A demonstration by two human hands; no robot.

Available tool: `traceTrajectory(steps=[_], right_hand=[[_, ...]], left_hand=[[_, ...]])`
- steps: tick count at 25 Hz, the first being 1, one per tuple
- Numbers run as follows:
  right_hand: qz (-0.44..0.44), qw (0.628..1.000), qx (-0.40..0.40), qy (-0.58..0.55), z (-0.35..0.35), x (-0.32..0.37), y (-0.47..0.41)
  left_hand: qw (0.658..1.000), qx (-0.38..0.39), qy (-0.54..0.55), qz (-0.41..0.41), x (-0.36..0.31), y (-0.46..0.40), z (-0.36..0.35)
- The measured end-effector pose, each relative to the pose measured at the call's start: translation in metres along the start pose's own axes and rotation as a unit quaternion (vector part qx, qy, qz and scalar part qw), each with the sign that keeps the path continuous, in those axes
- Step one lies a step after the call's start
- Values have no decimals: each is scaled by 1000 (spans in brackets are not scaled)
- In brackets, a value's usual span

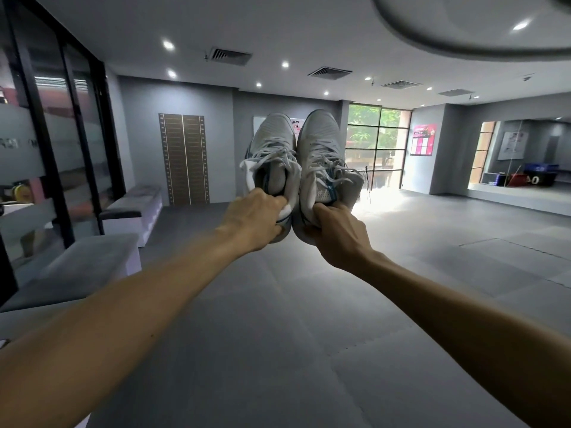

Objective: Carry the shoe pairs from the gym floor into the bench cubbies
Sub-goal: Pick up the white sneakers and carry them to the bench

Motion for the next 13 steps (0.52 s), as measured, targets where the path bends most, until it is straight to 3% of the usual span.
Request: traceTrajectory(steps=[13], right_hand=[[28, 1000, -5, 4, -214, -132, -274]], left_hand=[[1000, -18, -5, 23, 129, -290, -186]])
Point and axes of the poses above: each hand's wrist, its own y-axis away from the middle knuckle, its own z-axis out of the back of the hand, x = y × z, the point moved 9 cm from there along -y, towards the middle knuckle, and after that the axes turned 2 degrees about z, right-handed, at the moved point
